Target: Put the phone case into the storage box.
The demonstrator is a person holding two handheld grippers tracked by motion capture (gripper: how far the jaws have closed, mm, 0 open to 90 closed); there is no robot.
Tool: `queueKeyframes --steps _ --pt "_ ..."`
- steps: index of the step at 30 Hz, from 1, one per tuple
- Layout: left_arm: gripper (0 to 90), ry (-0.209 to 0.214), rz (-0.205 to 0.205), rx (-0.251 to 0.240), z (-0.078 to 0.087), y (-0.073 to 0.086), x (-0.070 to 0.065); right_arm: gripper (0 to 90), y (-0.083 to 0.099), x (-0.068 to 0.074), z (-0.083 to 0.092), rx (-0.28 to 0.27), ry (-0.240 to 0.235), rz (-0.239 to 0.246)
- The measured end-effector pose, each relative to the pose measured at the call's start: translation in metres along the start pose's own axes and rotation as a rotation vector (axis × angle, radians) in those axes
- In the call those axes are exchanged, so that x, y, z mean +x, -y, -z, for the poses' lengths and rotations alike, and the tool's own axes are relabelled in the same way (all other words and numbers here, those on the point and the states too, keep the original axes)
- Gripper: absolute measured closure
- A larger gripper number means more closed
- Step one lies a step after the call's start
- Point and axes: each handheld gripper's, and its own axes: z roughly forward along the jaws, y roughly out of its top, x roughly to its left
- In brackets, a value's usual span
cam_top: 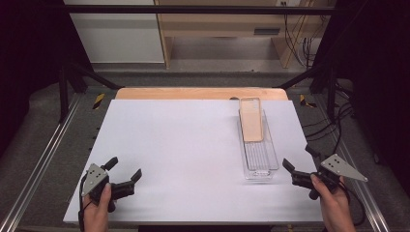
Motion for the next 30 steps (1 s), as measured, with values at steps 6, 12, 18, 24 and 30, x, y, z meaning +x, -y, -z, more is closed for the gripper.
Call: queueKeyframes --steps 6,12,18,24,30 --pt "1.5 0.02 -0.009 0.005 -0.001 0.0 -0.002 3.3 0.006 0.003 0.002 0.0 -0.006 -0.005" --pt "1.5 0.033 -0.021 0.002 -0.001 0.001 -0.003 3.3 0.01 0.008 0.002 0.002 -0.018 0.004" --pt "1.5 0.043 -0.022 -0.002 -0.001 0.001 -0.004 3.3 0.013 0.013 0.0 0.0 -0.03 0.015" --pt "1.5 0.044 -0.022 -0.003 -0.001 0.001 -0.004 3.3 0.018 0.018 -0.003 0.003 -0.047 0.02" --pt "1.5 0.045 -0.025 -0.005 0.0 0.001 -0.004 3.3 0.021 0.023 -0.006 0.004 -0.066 0.023"
